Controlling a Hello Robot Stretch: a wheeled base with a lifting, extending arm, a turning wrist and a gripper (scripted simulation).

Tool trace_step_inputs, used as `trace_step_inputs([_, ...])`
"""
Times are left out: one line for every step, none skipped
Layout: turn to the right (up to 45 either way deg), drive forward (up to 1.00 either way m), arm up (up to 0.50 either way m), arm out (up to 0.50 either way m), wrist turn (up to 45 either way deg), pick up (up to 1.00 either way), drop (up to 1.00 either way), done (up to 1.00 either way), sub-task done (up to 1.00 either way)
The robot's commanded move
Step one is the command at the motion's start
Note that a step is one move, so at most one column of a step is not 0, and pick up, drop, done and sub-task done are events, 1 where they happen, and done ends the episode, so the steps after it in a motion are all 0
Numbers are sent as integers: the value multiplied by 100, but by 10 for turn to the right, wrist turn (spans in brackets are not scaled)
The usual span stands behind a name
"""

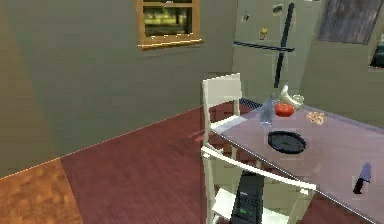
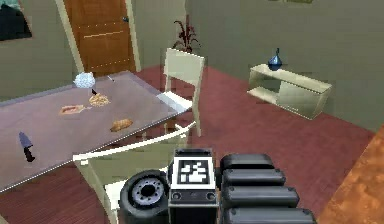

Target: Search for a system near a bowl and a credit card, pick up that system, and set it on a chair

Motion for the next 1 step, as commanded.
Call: trace_step_inputs([-60,0,0,0,0,0,0,0,0])
